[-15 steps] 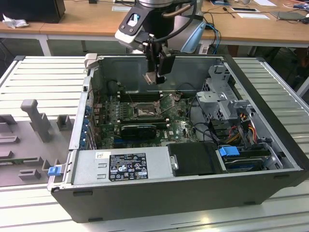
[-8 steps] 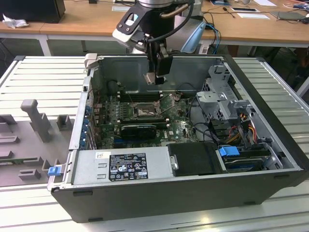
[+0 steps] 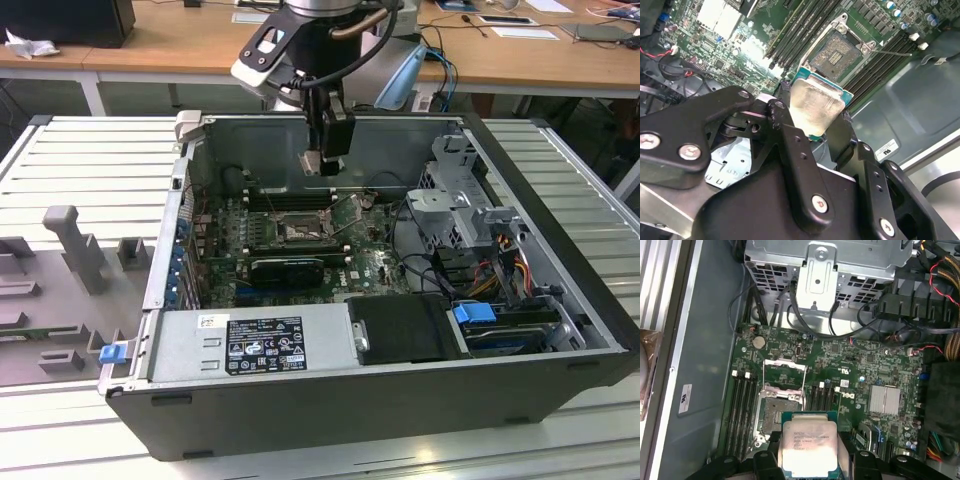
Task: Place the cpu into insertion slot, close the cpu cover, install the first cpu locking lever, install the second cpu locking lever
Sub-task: 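Place the cpu into insertion slot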
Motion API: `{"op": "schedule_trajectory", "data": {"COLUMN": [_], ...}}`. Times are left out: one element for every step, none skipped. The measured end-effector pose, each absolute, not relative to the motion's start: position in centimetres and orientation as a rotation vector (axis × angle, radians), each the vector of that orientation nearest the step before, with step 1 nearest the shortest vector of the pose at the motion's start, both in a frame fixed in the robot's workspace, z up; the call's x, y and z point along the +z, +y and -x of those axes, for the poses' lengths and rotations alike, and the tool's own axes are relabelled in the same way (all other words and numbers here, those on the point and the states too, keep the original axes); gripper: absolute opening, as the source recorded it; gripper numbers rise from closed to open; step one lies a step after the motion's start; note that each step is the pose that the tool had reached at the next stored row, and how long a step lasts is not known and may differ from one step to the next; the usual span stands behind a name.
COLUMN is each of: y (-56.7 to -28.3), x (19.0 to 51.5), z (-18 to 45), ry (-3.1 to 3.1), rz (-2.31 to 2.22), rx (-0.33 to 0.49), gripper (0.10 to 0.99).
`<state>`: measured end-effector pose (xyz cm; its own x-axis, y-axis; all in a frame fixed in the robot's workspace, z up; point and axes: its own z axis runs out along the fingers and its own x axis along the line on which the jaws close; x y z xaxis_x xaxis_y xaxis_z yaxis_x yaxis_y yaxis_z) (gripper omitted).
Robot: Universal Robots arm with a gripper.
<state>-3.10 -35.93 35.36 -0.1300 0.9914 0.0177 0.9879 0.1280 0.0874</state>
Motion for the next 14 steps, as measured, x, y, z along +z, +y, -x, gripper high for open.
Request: {"op": "schedule_trajectory", "data": {"y": [-35.93, -35.93, -35.93, -35.93, -35.93, -35.93, -35.93, -35.93, -35.93, -35.93, -35.93, -35.93, -35.93, -35.93], "x": [35.35, 35.35, 35.34, 35.34, 35.34, 35.34, 35.33, 35.33, 35.32, 35.32, 35.31, 35.31, 35.3, 35.29], "z": [3.1, 3.1, 3.1, 3.1, 3.1, 3.1, 3.1, 3.1, 3.1, 3.1, 3.1, 3.1, 3.1, 3.1], "ry": [2.315, 2.308, 2.304, 2.297, 2.292, 2.283, 2.275, 2.269, 2.259, 2.248, 2.239, 2.231, 2.223, 2.207], "rz": [-2.053, -2.061, -2.066, -2.073, -2.078, -2.087, -2.096, -2.102, -2.112, -2.123, -2.132, -2.14, -2.148, -2.164], "rx": [0.12, 0.119, 0.119, 0.119, 0.119, 0.119, 0.118, 0.118, 0.118, 0.117, 0.117, 0.117, 0.116, 0.116], "gripper": [0.529, 0.529, 0.529, 0.529, 0.529, 0.529, 0.529, 0.529, 0.529, 0.529, 0.529, 0.529, 0.529, 0.529]}}
